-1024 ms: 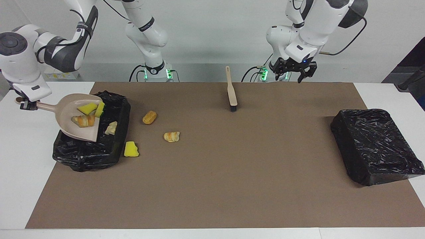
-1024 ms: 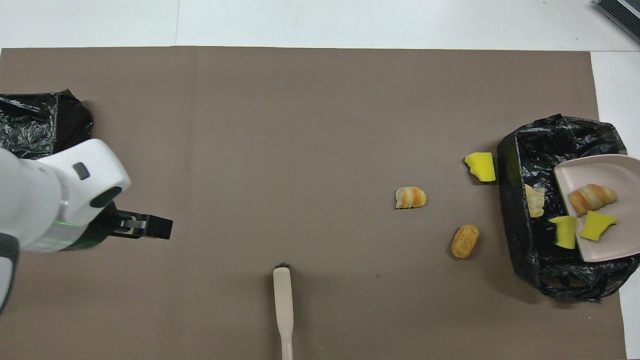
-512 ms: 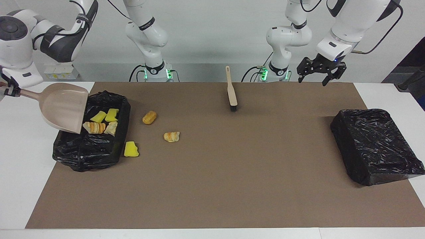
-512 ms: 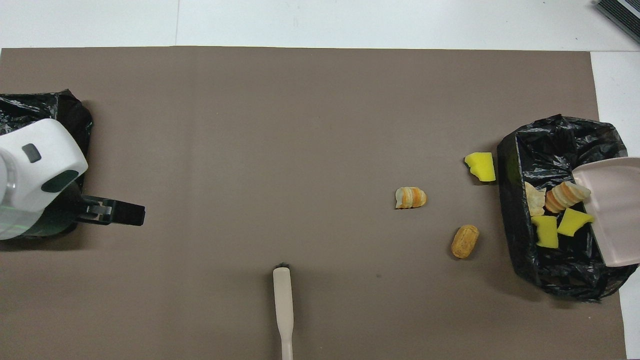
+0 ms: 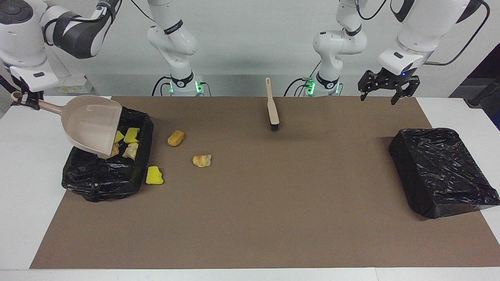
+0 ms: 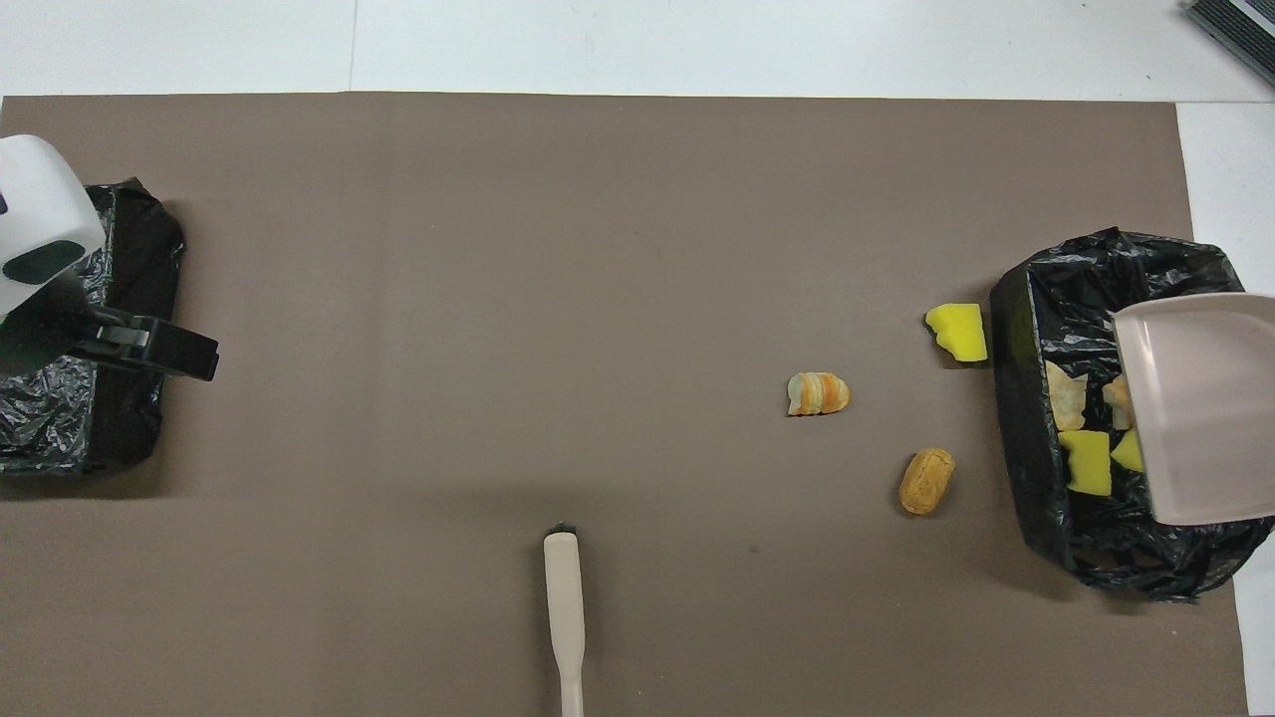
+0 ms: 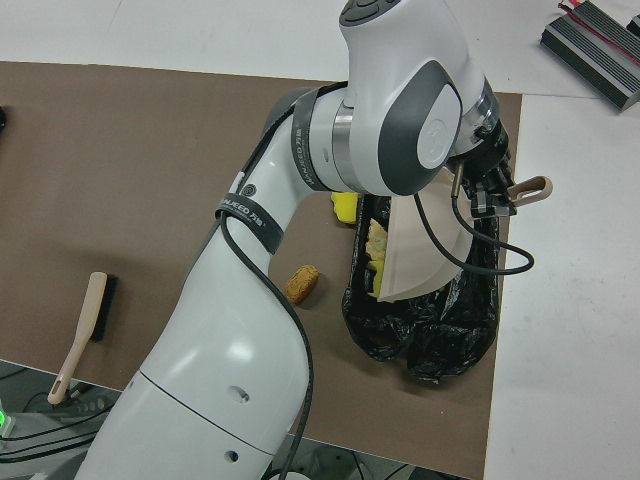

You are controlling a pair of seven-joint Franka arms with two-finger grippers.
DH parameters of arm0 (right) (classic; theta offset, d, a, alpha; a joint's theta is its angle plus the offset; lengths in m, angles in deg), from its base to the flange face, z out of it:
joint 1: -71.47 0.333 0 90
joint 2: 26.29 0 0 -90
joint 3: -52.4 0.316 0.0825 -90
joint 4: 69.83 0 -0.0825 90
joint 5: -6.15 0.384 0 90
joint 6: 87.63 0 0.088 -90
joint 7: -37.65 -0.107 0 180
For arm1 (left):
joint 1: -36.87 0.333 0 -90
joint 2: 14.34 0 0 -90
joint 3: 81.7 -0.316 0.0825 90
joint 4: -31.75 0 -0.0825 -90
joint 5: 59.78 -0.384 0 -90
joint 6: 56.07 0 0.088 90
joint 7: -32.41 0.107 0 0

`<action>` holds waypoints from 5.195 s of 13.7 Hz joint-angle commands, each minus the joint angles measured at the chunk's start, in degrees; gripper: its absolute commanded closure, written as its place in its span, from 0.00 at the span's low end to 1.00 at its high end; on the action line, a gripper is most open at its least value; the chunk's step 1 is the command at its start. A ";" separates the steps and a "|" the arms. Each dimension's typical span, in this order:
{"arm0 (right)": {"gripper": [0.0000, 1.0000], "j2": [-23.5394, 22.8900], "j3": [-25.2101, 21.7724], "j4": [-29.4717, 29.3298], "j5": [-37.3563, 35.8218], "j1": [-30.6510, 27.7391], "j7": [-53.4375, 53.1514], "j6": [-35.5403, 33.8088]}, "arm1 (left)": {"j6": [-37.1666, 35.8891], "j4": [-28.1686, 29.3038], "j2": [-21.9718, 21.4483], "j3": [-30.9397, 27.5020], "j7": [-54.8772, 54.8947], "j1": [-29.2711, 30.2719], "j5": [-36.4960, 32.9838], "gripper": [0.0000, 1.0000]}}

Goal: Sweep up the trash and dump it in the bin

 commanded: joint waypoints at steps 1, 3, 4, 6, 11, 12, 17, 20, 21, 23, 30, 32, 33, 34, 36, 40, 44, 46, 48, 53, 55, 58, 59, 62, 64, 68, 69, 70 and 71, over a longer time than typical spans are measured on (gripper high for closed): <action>1.00 0.27 0.81 -0.10 4.47 3.29 -8.57 -3.21 | -1.38 -0.64 0.03 0.48 0.75 0.72 0.70 0.00; 1.00 0.71 0.90 0.34 6.50 7.33 -16.30 -5.32 | -1.72 -0.64 -0.06 0.48 0.49 0.63 0.70 0.00; 1.00 1.06 0.90 1.04 7.38 9.09 -20.52 -5.76 | -1.64 -0.64 -0.06 0.48 0.49 0.63 0.70 0.00; 1.00 2.11 0.99 2.71 10.18 12.44 -29.04 -5.76 | -1.55 -0.64 -0.32 0.48 0.31 0.63 0.70 0.00; 1.00 2.47 0.99 5.96 16.15 22.10 -58.46 -5.24 | -1.46 -0.73 -0.67 0.39 0.48 0.80 0.61 0.00; 1.00 1.86 0.99 6.05 17.57 23.69 -63.83 -4.89 | -1.37 -0.73 -0.67 0.39 0.40 0.80 0.61 0.00; 1.00 -2.71 0.99 5.97 22.06 32.91 -89.23 -1.73 | -1.20 -0.64 -0.67 0.39 0.31 0.98 0.61 0.00; 1.00 -5.61 0.99 5.88 24.50 38.28 -103.05 1.96 | -1.02 -0.64 -0.67 0.39 0.31 0.98 0.61 0.00; 1.00 -6.40 0.99 5.79 26.70 38.99 -106.57 3.36 | -1.02 -0.64 -0.67 0.48 0.40 0.98 0.61 0.00; 1.00 -9.64 0.90 4.22 27.60 43.63 -115.69 5.30 | -1.02 -0.64 -0.67 0.48 0.40 0.98 0.61 0.00; 1.00 -24.49 0.99 -7.45 27.34 55.16 -140.33 11.20 | -1.37 -0.55 -0.76 0.39 0.58 1.24 0.61 0.00; 1.00 -28.28 0.99 -10.90 27.42 57.18 -144.47 13.82 | -1.11 -0.55 -0.76 0.48 0.31 1.16 0.61 0.00; 1.00 -29.43 0.99 -11.17 27.34 57.97 -146.05 15.31 | -1.02 -0.46 -0.76 0.48 0.57 1.07 0.70 0.00; 1.00 -29.61 0.90 -11.17 27.34 58.24 -146.24 15.16 | -0.94 -0.11 -0.85 0.48 0.66 1.15 0.70 0.00; 1.00 -29.52 0.90 -11.17 27.33 58.24 -146.33 14.89 | -0.85 -0.11 -0.85 0.48 0.57 1.16 0.70 0.00; 0.62 -29.52 0.90 -11.26 27.16 57.81 -146.24 15.42 | -0.50 -0.02 -1.02 0.56 1.10 0.98 0.70 0.00; 0.00 -26.81 0.99 -10.65 26.81 57.45 -145.01 15.33 | 1.16 1.46 -1.37 0.56 0.93 0.81 0.78 0.00; 0.00 -24.00 0.99 -8.38 26.89 57.72 -145.10 14.10 | 4.15 4.18 -2.08 0.83 1.01 0.19 1.65 0.00; 0.00 -18.92 0.99 -1.72 26.98 58.76 -145.97 14.36 | 7.66 6.82 -2.26 1.27 0.49 -0.51 4.38 0.00; 0.00 -4.69 0.99 17.52 30.85 60.87 -145.72 21.63 | 25.92 18.76 -0.59 1.18 -10.83 -11.47 4.48 0.00; 0.00 0.33 0.99 26.67 30.94 62.98 -145.98 27.17 | 31.38 20.01 4.31 1.18 -19.07 -16.83 4.21 0.00; 0.00 7.19 0.99 38.80 31.11 65.27 -146.42 35.87 | 37.46 20.97 10.04 1.18 -26.30 -21.69 3.86 0.00; 0.00 8.69 0.99 41.36 31.11 66.49 -147.29 37.37 | 39.04 21.07 11.01 1.18 -26.41 -22.57 3.86 0.00; 0.00 11.95 0.99 44.01 31.20 71.23 -152.02 36.69 | 42.65 22.56 14.18 1.18 -26.50 -24.15 3.86 0.00; 0.00 12.05 0.99 45.08 31.12 75.36 -156.41 37.21 | 43.88 23.79 14.27 1.18 -27.63 -24.42 3.86 0.09; 0.00 9.15 1.07 44.82 26.65 82.32 -167.40 37.65 | 46.17 23.71 15.94 1.18 -27.90 -24.51 3.86 0.53; 0.00 7.93 1.07 44.64 24.11 83.37 -170.29 37.74 | 45.91 23.45 15.94 1.18 -27.82 -24.51 3.77 0.65; 0.00 6.87 1.07 44.38 22.69 84.25 -172.50 38.70 | 45.91 23.01 15.94 1.09 -27.81 -24.51 2.47 0.74; 0.04 5.99 1.07 44.11 22.24 84.35 -173.91 39.93 | 45.13 22.74 15.94 1.09 -27.47 -24.51 -0.77 0.90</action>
